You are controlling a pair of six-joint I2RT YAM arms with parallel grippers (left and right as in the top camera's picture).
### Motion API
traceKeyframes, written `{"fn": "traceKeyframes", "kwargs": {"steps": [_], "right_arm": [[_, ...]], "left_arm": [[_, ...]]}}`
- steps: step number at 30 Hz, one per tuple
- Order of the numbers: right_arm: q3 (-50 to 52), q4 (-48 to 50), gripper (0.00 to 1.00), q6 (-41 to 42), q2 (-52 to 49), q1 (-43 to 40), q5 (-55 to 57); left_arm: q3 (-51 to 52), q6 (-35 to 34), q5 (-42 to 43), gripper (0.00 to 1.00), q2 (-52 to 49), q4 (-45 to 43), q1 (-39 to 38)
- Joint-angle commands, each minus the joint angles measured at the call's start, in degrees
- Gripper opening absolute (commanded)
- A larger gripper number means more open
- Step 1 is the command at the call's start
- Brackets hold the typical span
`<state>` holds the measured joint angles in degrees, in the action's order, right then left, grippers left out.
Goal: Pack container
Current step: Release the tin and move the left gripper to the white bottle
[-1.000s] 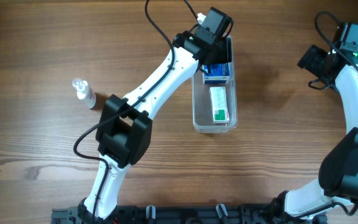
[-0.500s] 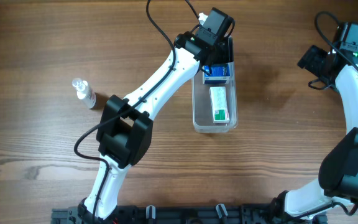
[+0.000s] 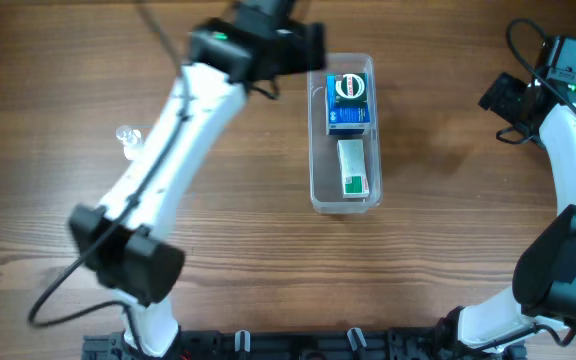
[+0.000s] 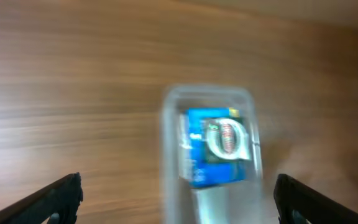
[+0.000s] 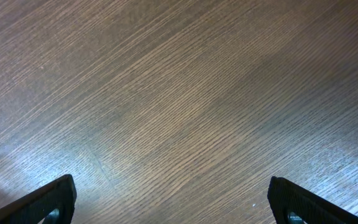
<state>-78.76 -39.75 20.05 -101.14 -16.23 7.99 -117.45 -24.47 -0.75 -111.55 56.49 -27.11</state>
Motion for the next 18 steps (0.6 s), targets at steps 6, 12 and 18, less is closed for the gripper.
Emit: {"fn": "traceKeyframes", "kwargs": {"steps": [6,12,18], "right_arm": [[0.28,0.13,1.00,-0.39,0.04,0.02,0.61],[0.28,0.13,1.00,-0.39,0.04,0.02,0.59],[0.28,0.13,0.99,-0.39,0.04,0.02,0.59]], "left_arm": [[-1.05,10.82,-7.87,1.00,6.54,17.88,20.79],[-0.57,10.82,-7.69,0.99,6.32,28.20,33.22],[-0.48,22.10,-1.77,0.99,5.77,29.51,37.31]]}}
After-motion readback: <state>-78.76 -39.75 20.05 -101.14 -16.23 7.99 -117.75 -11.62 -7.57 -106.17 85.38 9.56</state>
